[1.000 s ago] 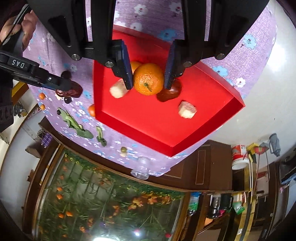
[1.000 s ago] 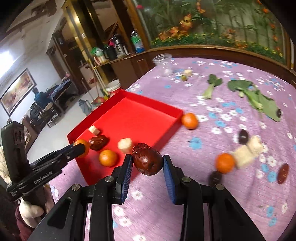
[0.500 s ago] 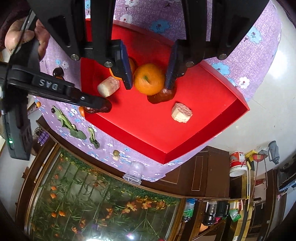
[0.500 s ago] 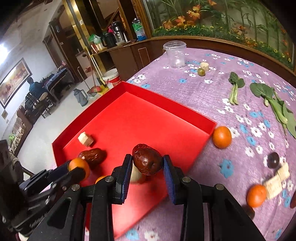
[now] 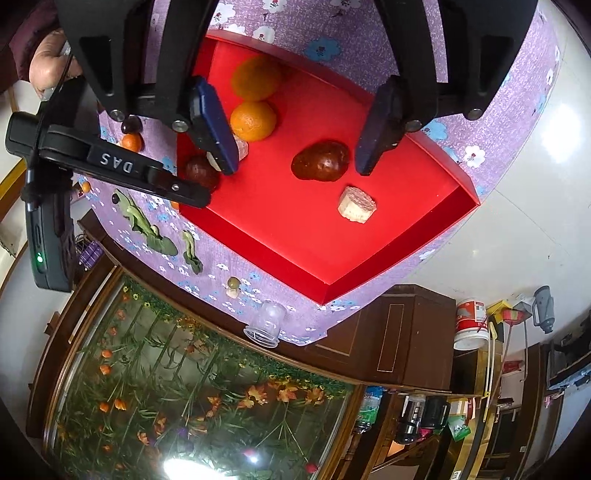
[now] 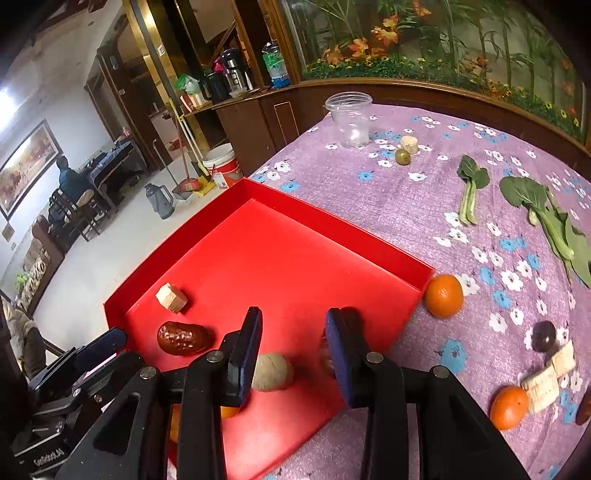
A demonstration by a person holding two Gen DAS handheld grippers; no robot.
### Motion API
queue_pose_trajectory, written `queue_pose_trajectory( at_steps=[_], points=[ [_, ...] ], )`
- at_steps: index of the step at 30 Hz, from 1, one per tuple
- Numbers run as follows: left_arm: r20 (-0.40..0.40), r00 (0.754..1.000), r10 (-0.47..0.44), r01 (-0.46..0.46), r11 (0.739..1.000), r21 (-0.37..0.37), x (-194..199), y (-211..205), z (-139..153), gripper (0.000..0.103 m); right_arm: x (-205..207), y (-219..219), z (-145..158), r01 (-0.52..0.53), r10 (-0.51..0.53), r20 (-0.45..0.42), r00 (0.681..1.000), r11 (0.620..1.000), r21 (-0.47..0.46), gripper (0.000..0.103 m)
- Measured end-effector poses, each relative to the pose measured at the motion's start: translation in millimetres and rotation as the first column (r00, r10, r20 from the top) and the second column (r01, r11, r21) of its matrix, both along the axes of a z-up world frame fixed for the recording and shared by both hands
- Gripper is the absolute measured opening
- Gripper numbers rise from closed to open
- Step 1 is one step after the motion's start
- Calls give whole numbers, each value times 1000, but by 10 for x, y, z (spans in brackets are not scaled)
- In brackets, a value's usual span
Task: Organize fruits
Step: 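Move both tools back toward the remaining fruit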
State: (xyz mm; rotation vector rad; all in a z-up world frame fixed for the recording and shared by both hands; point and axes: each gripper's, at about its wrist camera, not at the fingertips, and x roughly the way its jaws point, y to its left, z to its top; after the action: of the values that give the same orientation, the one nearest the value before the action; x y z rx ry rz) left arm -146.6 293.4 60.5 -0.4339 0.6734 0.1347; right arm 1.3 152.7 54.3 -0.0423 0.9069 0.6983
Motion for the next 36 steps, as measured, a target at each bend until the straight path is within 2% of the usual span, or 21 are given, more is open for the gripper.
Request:
queue_pose_trajectory(
  at_steps=[8,14,20,25,30,36],
  points=[
    [-4,1000,-25,25,999,20,-69,-158,111,68,-115,-437,68,61,-62,3,998,997,37,48],
    [8,999,-48,47,997,57,-143,-361,256,73,-291,-1149,88,139,-140,20,990,990,36,49],
    [1,993,-117,117,990,84,-115,-700,320,73,-403,-2181,41,299,-299,20,954,954,23,51],
    [-27,979,-204,206,974,98,-30,-1067,289,73,-460,-2779,-30,394,-394,2,919,919,15,52],
    [-70,960,-271,278,952,127,47,-1406,231,74,-481,-3048,-121,421,-421,-12,907,907,17,52],
    [-104,936,-335,348,925,152,113,-1726,175,74,-341,-3084,-182,434,-433,-22,901,901,26,52]
  ],
)
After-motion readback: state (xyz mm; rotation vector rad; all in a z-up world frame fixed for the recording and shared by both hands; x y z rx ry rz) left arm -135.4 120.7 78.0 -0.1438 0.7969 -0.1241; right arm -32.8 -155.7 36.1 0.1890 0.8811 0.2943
